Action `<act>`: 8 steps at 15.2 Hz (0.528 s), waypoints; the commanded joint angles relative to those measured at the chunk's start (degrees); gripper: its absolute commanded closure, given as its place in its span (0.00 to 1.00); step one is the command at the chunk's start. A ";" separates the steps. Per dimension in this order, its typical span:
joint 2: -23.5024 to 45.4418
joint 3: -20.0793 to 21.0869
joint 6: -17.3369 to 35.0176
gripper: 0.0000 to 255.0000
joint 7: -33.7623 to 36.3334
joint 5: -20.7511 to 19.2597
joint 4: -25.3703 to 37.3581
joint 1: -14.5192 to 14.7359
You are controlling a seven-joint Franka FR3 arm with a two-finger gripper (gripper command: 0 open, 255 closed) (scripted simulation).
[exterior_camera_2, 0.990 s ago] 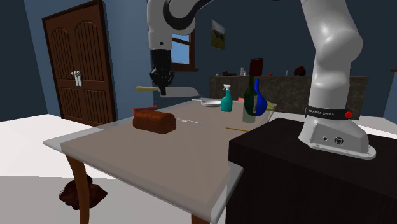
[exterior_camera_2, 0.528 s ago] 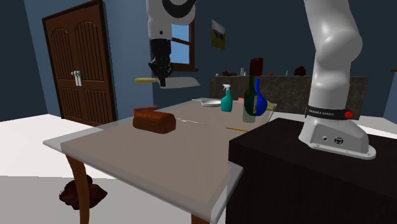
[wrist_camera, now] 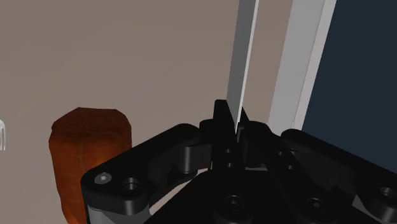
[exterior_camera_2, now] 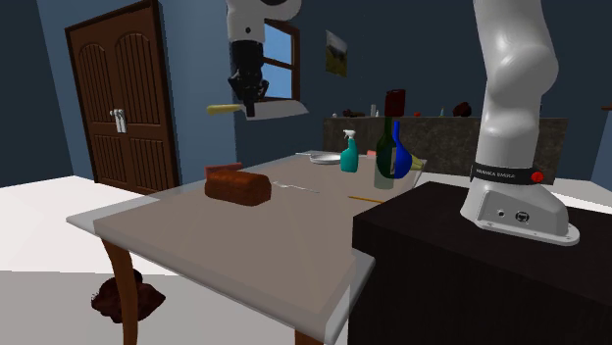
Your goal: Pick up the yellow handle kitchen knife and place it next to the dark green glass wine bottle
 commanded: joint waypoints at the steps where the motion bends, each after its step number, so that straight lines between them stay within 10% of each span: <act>1: -0.30 0.12 -1.58 1.00 -0.04 0.21 1.29 0.08; 8: -1.47 0.38 -6.56 1.00 -0.51 0.93 5.24 0.04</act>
